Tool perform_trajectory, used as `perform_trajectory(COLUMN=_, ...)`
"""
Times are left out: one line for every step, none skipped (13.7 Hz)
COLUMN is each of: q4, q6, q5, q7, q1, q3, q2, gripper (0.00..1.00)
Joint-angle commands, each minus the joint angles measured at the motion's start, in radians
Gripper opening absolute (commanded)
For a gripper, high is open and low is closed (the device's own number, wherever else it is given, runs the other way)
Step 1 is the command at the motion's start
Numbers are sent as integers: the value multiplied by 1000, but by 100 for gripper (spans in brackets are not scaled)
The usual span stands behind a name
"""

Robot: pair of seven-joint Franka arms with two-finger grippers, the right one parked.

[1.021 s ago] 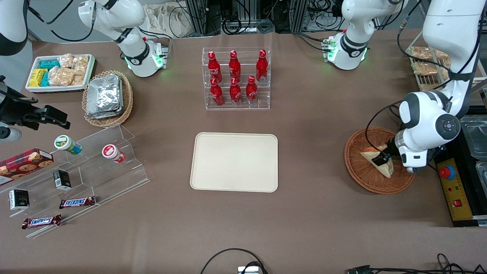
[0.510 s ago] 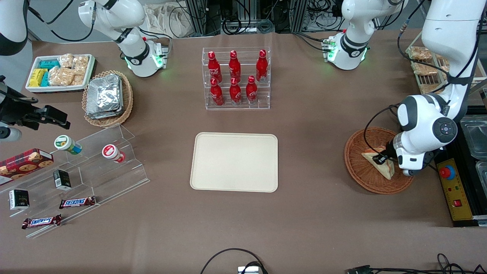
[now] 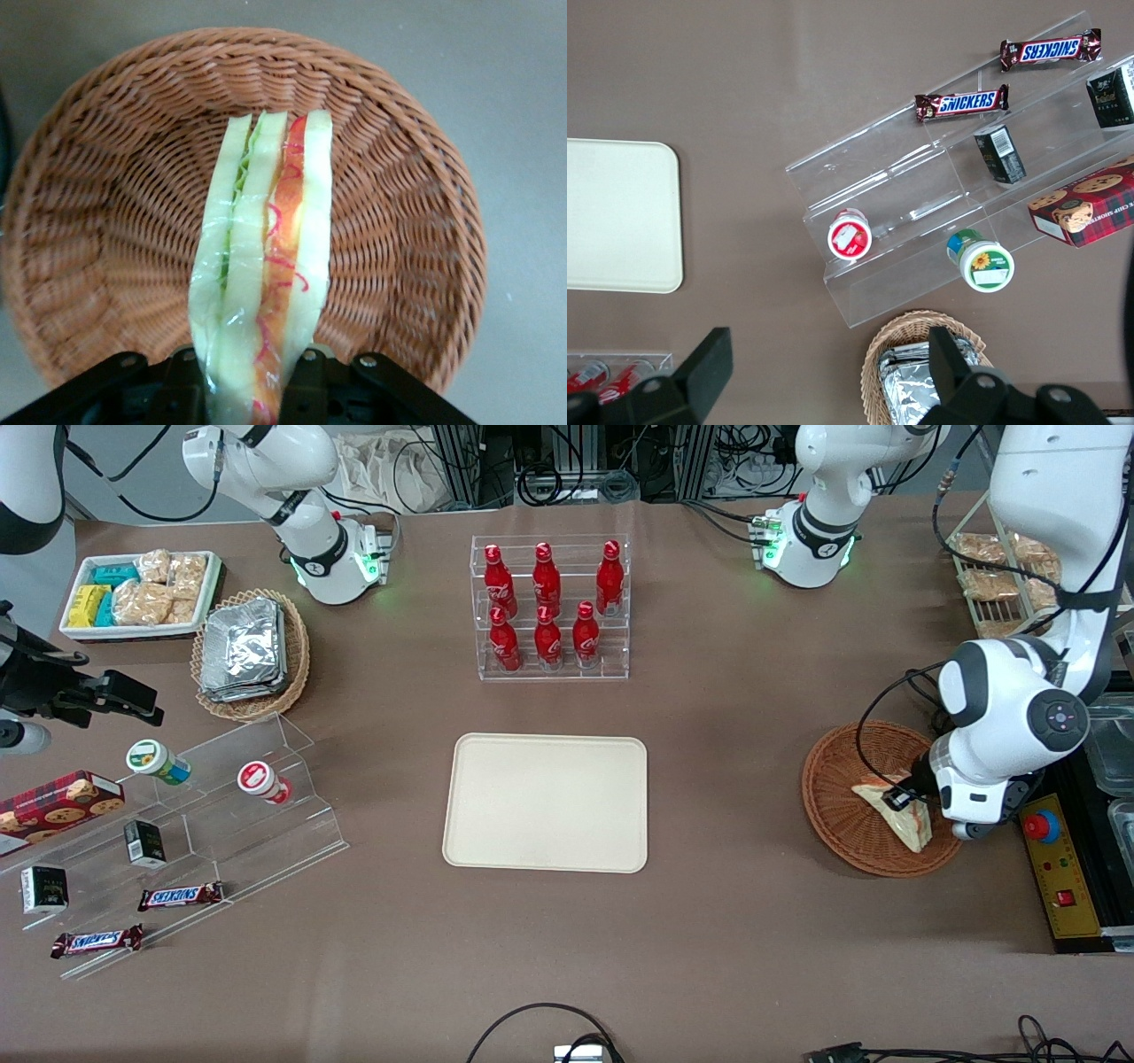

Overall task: Place sandwich from basket to tray
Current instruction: 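Lift the sandwich up out of the basket with the left gripper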

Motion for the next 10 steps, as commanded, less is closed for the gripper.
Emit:
perform_trajectory(q4=157, q6=-224, q5=12, q7=92, q1=-9, q3=-19, q2=-27, gripper=0)
perform_trajectory(q4=221, q6=-293, q5=9, q7=133, q1=-11, q3=-21, q2=-22, gripper=0)
perform_trajectory(q4=281, q6=-355, q5=9, q7=161, q1=-19, q3=-23, q2=-18, gripper=0)
perform_trajectory(q4=337, q6=-408, q5=7, q7=192, q1=-44, q3=-23, q2=-16, gripper=0)
perform_trajectory(q4=390, q6=-451, q5=7, q7=231, q1=-78, q3=-21, q2=-8, gripper=0)
perform_trajectory(q4=438, q6=-478, q5=9, q7=264, q1=-121, q3=-21, q2=-4, gripper=0)
perform_trajectory(q4=475, q6=-496, q5=7, q7=267, q1=-167, q3=-21, q2=-4, gripper=0)
perform_trajectory(q4=507, q6=-515, q5=6, q7=264, q1=-218, q3=-21, q2=-2, gripper=0)
perform_trajectory(q4=535, q6=-527, q5=6, q7=259, q1=-270, q3=-21, q2=7, gripper=0)
perform_trajectory(q4=562, q6=-529, q5=6, q7=256, q1=-326, q3=-21, q2=21, gripper=0)
